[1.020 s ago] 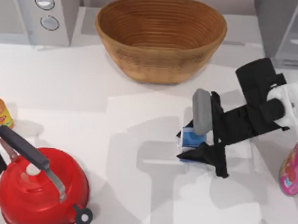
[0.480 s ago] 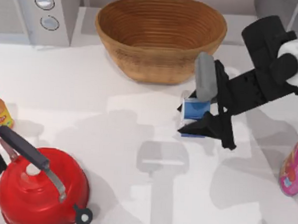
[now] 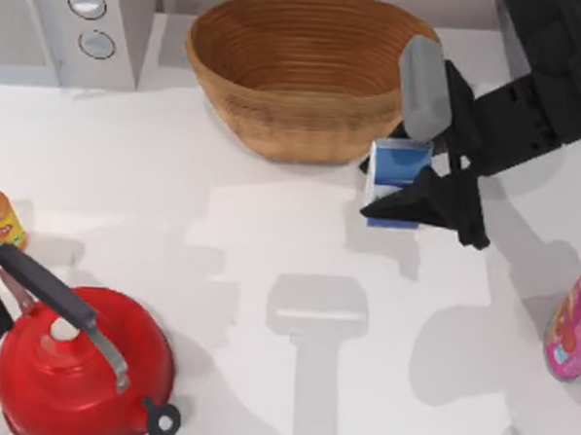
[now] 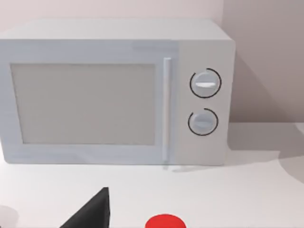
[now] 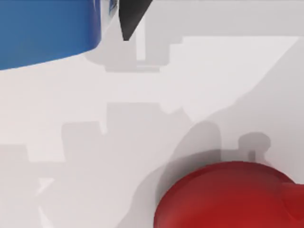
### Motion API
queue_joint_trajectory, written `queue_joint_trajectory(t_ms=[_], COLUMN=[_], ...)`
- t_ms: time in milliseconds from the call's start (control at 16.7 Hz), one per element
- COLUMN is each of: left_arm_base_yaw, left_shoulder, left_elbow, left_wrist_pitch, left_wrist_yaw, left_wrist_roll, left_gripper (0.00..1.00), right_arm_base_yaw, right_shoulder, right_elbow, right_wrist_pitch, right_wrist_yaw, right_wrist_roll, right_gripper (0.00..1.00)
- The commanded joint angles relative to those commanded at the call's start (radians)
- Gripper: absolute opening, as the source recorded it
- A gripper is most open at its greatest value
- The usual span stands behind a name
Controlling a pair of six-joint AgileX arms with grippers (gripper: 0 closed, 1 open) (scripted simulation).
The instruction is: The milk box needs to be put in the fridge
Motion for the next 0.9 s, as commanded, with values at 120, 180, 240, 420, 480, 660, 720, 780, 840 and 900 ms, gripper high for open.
queue_joint_trajectory(t_ms=[120,180,240,420,480,660,720,780,840,900], left_arm_base_yaw=[0.000,0.000,0.000,0.000,0.000,0.000,0.000,0.000,0.000,0.000], left_shoulder=[0.000,0.000,0.000,0.000,0.000,0.000,0.000,0.000,0.000,0.000], left_elbow=[0.000,0.000,0.000,0.000,0.000,0.000,0.000,0.000,0.000,0.000], left_wrist_pitch=[0.000,0.000,0.000,0.000,0.000,0.000,0.000,0.000,0.000,0.000], left_wrist_yaw=[0.000,0.000,0.000,0.000,0.000,0.000,0.000,0.000,0.000,0.000], left_wrist_roll=[0.000,0.000,0.000,0.000,0.000,0.000,0.000,0.000,0.000,0.000], left_gripper=[1.00,1.00,1.00,1.00,1.00,1.00,1.00,1.00,1.00,1.00], right_arm_base_yaw=[0.000,0.004,0.004,-0.017,-0.030,-0.081,-0.100,-0.120,-0.141,-0.162], right_shoulder=[0.000,0.004,0.004,-0.052,-0.090,-0.269,-0.350,-0.442,-0.542,-0.651], right_elbow=[0.000,-0.002,-0.002,-0.057,-0.093,-0.243,-0.303,-0.367,-0.434,-0.504], right_wrist_pitch=[0.000,0.002,0.002,0.023,0.038,0.105,0.135,0.168,0.204,0.243], right_wrist_yaw=[0.000,0.000,0.000,0.036,0.060,0.155,0.193,0.234,0.277,0.320], right_wrist_roll=[0.000,0.001,0.002,0.044,0.070,0.177,0.219,0.264,0.311,0.359], right_gripper=[0.00,0.00,0.00,0.00,0.00,0.00,0.00,0.00,0.00,0.00])
